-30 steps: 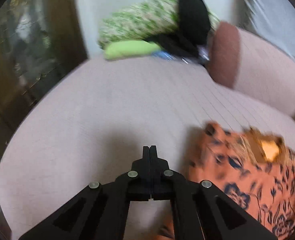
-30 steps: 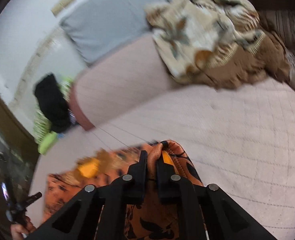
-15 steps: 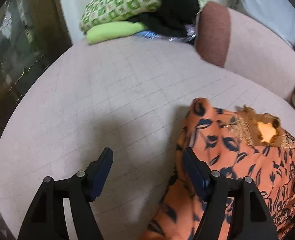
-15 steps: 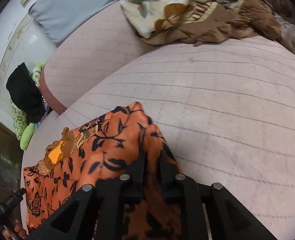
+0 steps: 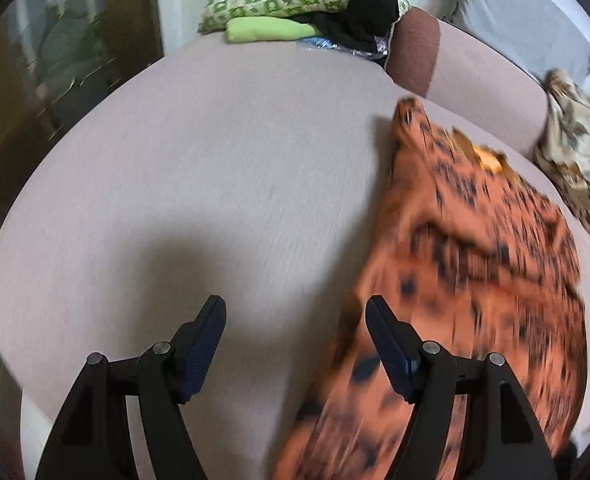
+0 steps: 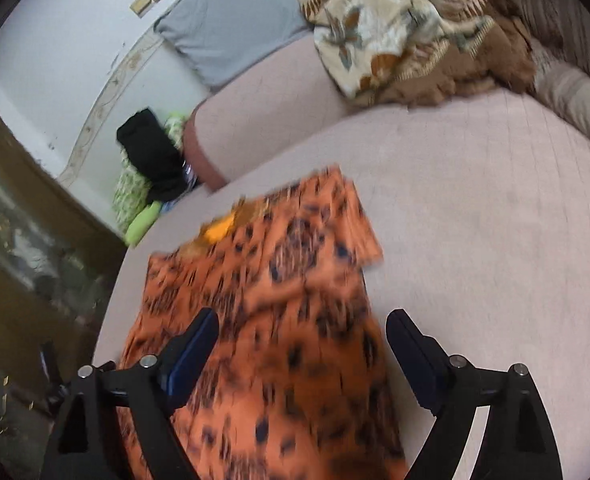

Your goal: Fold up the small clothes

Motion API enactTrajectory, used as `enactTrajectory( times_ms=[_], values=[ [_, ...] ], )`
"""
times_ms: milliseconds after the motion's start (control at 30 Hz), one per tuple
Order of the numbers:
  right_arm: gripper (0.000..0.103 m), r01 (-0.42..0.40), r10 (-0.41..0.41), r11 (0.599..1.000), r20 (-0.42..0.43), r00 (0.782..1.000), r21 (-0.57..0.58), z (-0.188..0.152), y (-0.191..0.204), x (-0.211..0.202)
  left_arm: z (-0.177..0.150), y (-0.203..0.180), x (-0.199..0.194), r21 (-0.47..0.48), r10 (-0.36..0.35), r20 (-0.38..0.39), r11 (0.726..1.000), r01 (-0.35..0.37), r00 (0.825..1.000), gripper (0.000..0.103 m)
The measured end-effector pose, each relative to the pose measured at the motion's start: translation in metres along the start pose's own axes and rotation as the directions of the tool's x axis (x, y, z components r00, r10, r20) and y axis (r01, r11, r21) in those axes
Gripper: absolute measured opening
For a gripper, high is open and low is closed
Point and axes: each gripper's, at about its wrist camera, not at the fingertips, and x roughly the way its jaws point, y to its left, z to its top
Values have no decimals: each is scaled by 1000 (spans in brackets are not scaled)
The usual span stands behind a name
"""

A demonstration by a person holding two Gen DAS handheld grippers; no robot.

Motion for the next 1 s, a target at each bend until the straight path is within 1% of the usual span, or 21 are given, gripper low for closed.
enactTrajectory(
  times_ms=[67,100,133,167,200,267,300,367,400,433,533,567,600,667,700,733,800,900,933,967,1000],
  values=[
    [87,13,-14,1000,-26,1000,-18,-16,-6,-10,-26,13,-12,-18,16,15,1000,-15,1000,44],
    [86,16,-16,1000,-42,999,-21,-24,-10,-15,-33,19,-15,-33,6,5,999,-6,1000,20],
    [86,24,-24,1000,-62,998,-14,-33,-15,-19,-37,23,-16,-52,-7,-7,999,7,1000,9],
    [84,28,-29,1000,-74,997,-7,-37,-22,-21,-43,29,-18,-78,-30,-19,997,28,999,9],
    [77,34,-33,999,-95,995,4,-45,-28,-23,-47,31,-21,-87,-42,-21,995,40,999,9],
    [69,66,-64,998,-132,989,10,-60,-36,-22,-52,27,-24,-66,-50,-22,997,49,998,9],
    [69,91,-88,996,-153,984,14,-66,-42,-21,-55,24,-26,-50,-50,-28,998,49,998,11],
    [67,141,-133,990,-199,971,23,-83,-50,-15,-61,14,-23,-21,-34,-60,999,33,998,34],
    [65,155,-146,988,-215,966,21,-88,-52,-12,-63,11,-21,-13,-22,-73,1000,21,997,58],
    [63,168,-161,986,-238,958,11,-96,-52,-8,-66,7,-19,-4,-6,-69,1000,6,998,69],
    [62,191,-203,979,-239,949,-75,-112,-40,-7,-72,3,-17,3,4,-74,1000,-4,997,69],
    [57,195,-215,975,-245,945,-104,-116,-35,-6,-74,4,-16,-2,3,-77,1000,-3,997,69],
    [48,198,-223,973,-254,941,-121,-121,-32,-5,-74,5,-15,-6,9,-82,1000,-10,997,69],
    [39,211,-243,967,-264,933,-142,-127,-27,-3,-78,10,-15,-16,10,-99,1000,-12,995,53],
    [30,222,-260,960,-257,931,-169,-129,-23,-4,-82,14,-16,-24,-4,-105,1000,1,995,33],
    [25,219,-262,958,-254,931,-187,-131,-21,-5,-83,15,-18,-32,-18,-99,999,15,995,21],
    [21,214,-256,960,-254,933,-183,-132,-21,-7,-86,15,-21,-31,-53,-103,998,50,993,10],
    [23,197,-240,965,-273,932,-173,-131,-23,-6,-92,15,-27,-12,-59,-117,998,58,991,10],
    [24,189,-225,971,-284,932,-147,-129,-26,-8,-93,16,-29,-12,-69,-127,998,69,989,16],
    [24,186,-216,974,-294,931,-126,-127,-28,-8,-97,20,-33,-16,-78,-146,997,77,986,26],
    [32,186,-211,977,-306,928,-108,-125,-29,-6,-100,22,-34,-27,-83,-169,996,80,982,54]
  ],
)
